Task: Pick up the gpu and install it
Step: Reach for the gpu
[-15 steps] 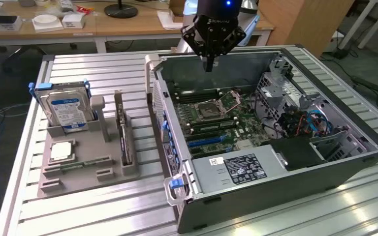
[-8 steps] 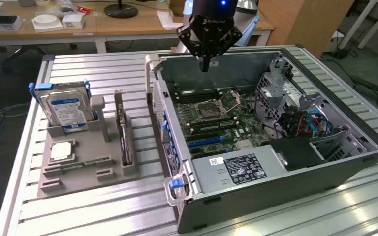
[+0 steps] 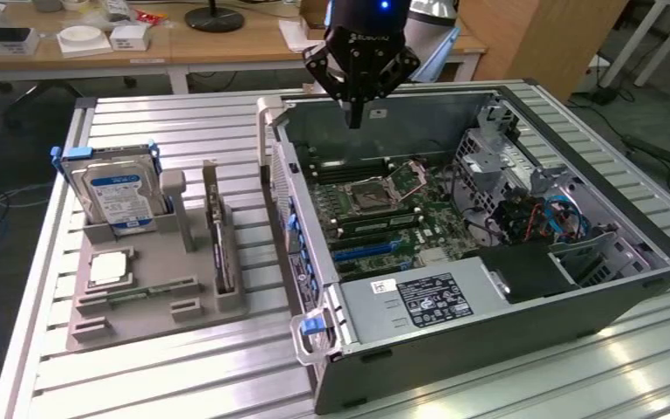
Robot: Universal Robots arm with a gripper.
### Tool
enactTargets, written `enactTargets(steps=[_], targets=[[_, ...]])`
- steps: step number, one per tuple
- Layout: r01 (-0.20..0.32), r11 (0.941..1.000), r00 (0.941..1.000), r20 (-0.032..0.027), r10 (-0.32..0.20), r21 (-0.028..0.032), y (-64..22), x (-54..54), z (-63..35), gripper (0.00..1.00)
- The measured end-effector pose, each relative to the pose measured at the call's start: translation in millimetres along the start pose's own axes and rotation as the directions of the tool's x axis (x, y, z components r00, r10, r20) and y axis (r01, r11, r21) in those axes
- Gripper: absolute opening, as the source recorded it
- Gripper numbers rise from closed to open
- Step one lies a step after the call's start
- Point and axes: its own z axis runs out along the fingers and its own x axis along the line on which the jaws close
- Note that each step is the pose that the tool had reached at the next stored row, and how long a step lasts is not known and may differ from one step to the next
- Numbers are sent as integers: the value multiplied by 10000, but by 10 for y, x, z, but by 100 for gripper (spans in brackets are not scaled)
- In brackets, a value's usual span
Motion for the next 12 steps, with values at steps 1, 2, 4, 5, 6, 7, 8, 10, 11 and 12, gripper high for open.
enactTargets(steps=[1,2,4,5,6,7,8,10,11,12], targets=[[0,10000,10000,0,0,0,-1,16,0,10],[0,10000,10000,0,0,0,-2,31,-1,10],[1,10000,10000,0,-1,0,-5,63,-2,10],[1,10000,10000,0,-1,0,-6,79,-2,10],[1,10000,10000,0,-1,1,-7,97,-3,10],[1,10000,10000,0,-1,0,-9,114,-3,10],[0,10000,10000,0,0,0,-10,133,-4,10],[0,10000,10000,0,0,0,-13,171,-5,10],[0,10000,10000,0,0,0,-14,190,-5,10],[0,10000,10000,0,0,0,-16,212,-6,10]])
